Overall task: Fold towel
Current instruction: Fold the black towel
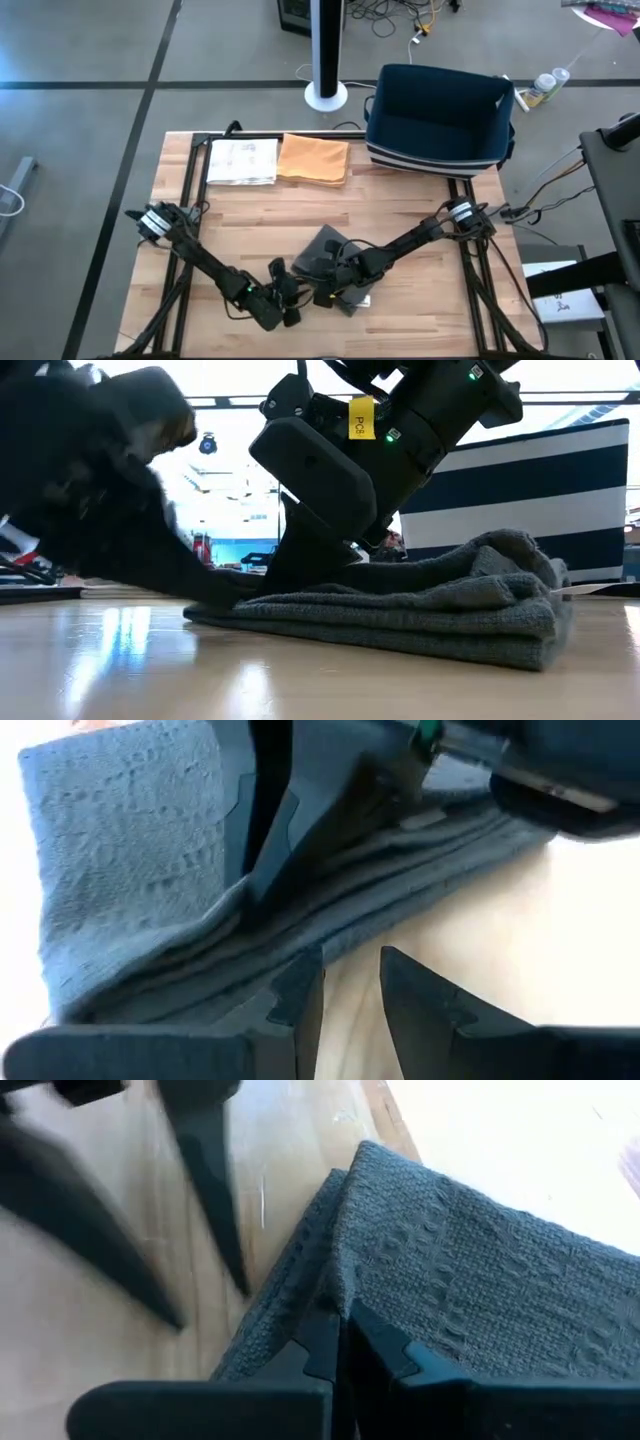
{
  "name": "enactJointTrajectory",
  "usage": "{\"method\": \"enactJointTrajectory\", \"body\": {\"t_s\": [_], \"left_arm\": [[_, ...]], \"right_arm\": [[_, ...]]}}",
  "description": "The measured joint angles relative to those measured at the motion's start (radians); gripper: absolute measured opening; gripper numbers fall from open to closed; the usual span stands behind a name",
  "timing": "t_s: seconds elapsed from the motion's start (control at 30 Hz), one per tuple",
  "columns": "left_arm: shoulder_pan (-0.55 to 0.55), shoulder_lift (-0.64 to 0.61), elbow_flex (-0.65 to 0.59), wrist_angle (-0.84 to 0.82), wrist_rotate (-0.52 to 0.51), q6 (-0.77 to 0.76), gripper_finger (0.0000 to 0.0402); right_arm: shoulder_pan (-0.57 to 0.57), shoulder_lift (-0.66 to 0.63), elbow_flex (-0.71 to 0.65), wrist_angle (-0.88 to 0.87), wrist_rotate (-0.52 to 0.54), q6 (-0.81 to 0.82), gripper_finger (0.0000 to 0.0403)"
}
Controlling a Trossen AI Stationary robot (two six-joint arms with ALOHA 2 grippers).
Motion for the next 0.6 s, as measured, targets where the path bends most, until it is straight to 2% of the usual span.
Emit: {"method": "enactJointTrajectory", "body": {"t_s": [0.37, 0.6], "left_arm": [[0.073, 0.022, -0.038, 0.014, 0.029, -0.038, 0.0109], [0.077, 0.022, -0.045, 0.026, 0.036, -0.009, 0.0091]], "right_arm": [[0.005, 0.000, -0.001, 0.000, -0.021, 0.075, 0.0009], [0.008, 0.000, -0.001, 0.019, -0.048, 0.123, 0.0009]]}}
